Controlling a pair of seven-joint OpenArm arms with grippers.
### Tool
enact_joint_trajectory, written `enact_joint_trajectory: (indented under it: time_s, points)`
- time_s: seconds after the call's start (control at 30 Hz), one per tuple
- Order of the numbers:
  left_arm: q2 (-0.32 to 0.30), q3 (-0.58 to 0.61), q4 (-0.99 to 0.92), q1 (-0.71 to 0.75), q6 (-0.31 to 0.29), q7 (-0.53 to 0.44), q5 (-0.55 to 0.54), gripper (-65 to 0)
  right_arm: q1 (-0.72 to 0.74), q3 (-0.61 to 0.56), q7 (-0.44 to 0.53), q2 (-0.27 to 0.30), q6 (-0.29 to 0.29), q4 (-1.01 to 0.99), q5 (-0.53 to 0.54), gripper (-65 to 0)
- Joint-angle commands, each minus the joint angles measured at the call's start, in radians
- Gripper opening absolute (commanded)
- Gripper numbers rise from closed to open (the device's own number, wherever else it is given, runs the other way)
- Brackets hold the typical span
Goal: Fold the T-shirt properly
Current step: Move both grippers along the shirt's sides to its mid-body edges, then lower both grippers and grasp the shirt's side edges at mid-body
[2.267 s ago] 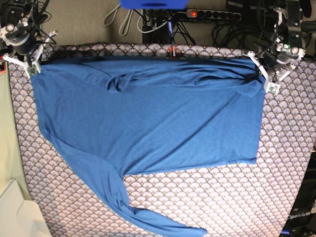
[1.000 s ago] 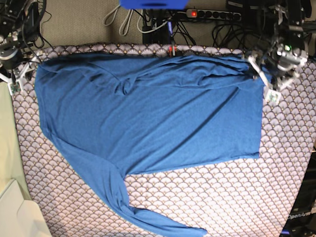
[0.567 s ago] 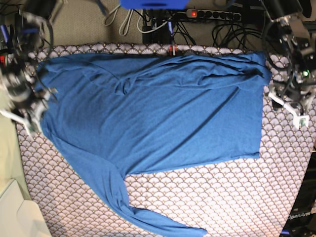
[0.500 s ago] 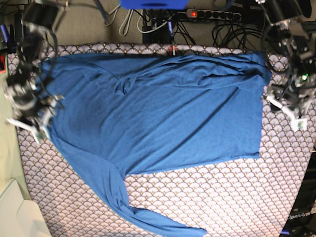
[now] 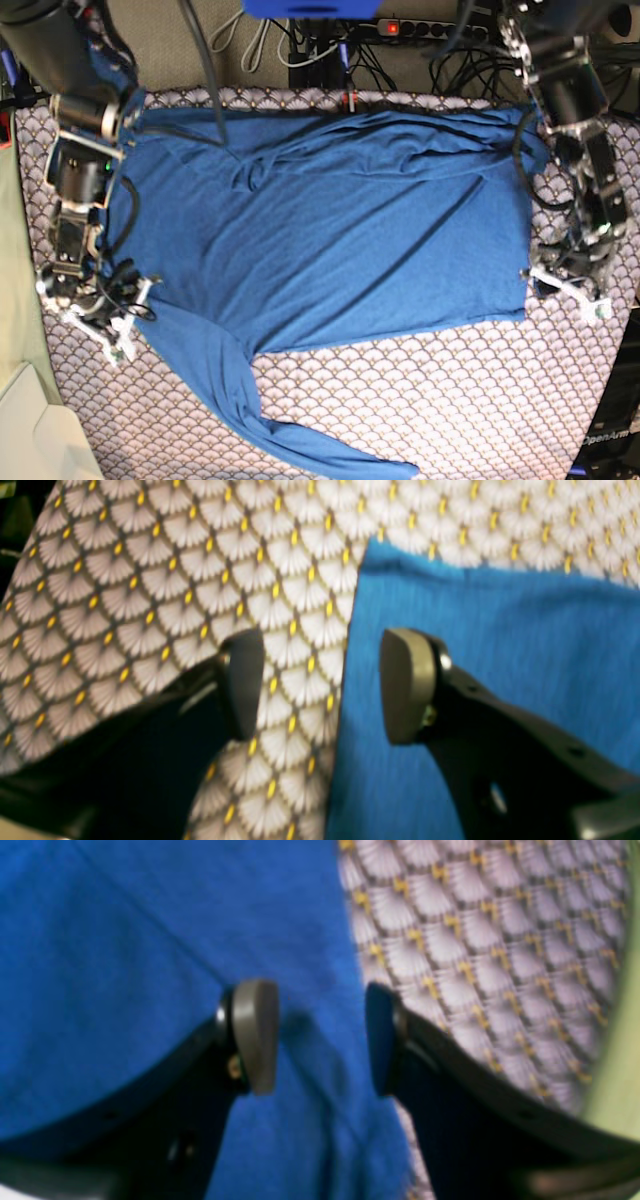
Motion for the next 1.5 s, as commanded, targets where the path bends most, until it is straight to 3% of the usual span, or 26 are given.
enact_joint_trajectory:
  time_s: [0.0,0.17,0.37,1.03,1.47]
  points:
    - [-0.017,0.033,-0.013,-0.045,-0.007,-0.037,-0.011,-29.3,0.047,0.001,0.043,0.019,-0.005,-0.024,0.003,-35.5]
    - [-0.045,0.146,-0.151,-0.108,-0.005,-0.110,-0.011,-29.3,0.098,0.001,0.152,0.039,-0.005,-0.179,0.003,-35.5]
    - [-0.042,0.171,-0.208,-0.123,-0.005,-0.189,-0.011,-29.3,0.104,0.001,0.229,0.062,-0.005,-0.221,0.005,-35.4]
    - [-0.042,0.171,-0.206,-0.120,-0.007,-0.196,-0.012,-29.2,0.055,0.009,0.328,0.065,-0.005,-0.222,0.007,-35.4]
    - [-0.042,0.170,-0.206,-0.122,-0.007,-0.196,-0.012,-29.2,0.058,0.040,0.364,0.067,-0.073,-0.218,0.025,-35.4]
